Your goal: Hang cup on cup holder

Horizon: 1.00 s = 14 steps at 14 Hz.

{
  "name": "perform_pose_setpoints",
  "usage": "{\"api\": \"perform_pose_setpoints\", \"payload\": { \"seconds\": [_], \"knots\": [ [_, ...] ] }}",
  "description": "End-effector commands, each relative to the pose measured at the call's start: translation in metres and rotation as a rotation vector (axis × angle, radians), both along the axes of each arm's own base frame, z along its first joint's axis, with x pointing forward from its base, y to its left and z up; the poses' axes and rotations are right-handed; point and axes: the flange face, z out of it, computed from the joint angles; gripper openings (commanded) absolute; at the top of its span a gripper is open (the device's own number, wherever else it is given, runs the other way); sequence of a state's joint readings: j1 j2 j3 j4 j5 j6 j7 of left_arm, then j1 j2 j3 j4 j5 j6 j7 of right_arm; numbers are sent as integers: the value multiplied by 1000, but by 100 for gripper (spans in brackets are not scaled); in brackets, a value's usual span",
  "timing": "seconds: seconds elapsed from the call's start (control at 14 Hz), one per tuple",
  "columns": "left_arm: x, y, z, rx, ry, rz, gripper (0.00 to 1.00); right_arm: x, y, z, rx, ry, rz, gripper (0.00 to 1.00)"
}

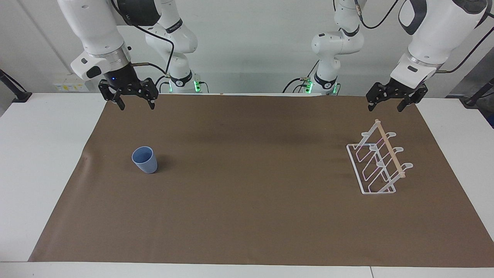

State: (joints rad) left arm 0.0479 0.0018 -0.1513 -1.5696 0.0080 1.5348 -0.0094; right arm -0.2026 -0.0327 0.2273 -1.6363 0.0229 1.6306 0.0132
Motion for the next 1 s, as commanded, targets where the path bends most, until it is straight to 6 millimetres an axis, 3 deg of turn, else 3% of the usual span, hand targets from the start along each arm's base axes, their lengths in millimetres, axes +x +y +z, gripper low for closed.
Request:
{"api": "perform_pose_setpoints", "payload": {
  "seconds": [0.0,0.5,0.93],
  "knots": [
    [-8,5,1,0,-6,3,100,-8,-4,1,14,-9,-5,100],
    [-8,4,1,0,-6,2,100,-9,-9,-5,9,-37,17,100],
    [-8,4,1,0,-6,2,100,-4,-12,-53,3,-102,0,100]
  ]
}}
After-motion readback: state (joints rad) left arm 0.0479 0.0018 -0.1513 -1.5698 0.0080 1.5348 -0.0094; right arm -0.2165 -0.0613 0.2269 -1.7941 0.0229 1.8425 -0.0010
